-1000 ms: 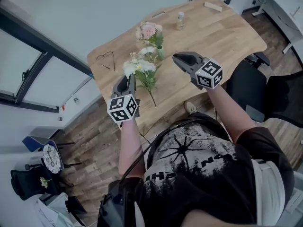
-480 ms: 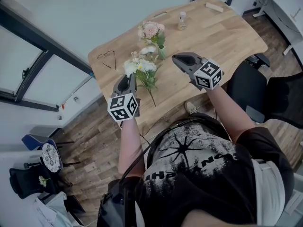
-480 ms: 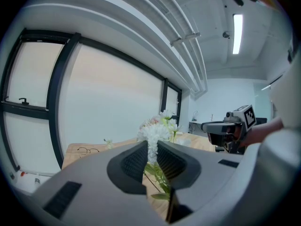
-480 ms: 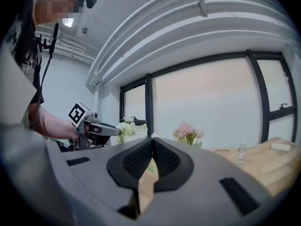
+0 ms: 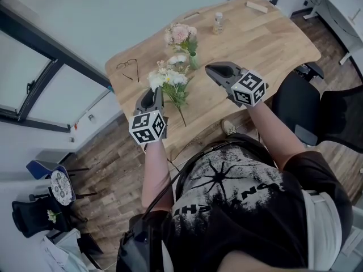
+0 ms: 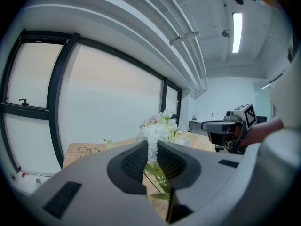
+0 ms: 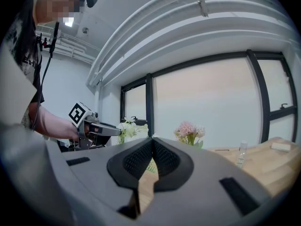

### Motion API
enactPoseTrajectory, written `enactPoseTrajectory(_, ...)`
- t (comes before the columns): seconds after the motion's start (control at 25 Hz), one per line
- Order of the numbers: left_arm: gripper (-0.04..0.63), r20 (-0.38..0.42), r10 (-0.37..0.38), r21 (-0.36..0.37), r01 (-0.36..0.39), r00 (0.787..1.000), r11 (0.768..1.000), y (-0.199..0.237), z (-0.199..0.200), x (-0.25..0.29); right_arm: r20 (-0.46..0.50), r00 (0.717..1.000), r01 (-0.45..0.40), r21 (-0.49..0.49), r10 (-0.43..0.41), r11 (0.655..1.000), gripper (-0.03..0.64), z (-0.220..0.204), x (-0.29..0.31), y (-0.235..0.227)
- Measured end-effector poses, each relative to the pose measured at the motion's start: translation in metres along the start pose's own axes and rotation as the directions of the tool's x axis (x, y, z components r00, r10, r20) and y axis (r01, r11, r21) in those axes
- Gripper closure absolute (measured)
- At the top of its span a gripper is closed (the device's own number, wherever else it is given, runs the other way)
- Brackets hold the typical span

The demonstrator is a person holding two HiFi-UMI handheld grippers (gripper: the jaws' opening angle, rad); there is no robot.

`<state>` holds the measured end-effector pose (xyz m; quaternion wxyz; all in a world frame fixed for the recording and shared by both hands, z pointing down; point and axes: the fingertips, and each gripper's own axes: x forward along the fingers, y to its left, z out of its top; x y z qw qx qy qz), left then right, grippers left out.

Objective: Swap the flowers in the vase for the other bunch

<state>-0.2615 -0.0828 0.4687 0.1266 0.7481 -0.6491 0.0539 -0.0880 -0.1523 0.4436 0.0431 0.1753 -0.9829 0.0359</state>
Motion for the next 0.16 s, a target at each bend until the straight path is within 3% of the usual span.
enactPoseTrajectory(0.16, 0.525, -0.001, -0.002, 0.003, 0.002, 1.0, 1.0, -0.0017, -0.002, -0.003, -0.002, 1.0, 0.002, -0.002, -0.002, 1.0, 0.597, -0.0012, -0.0022, 0.004)
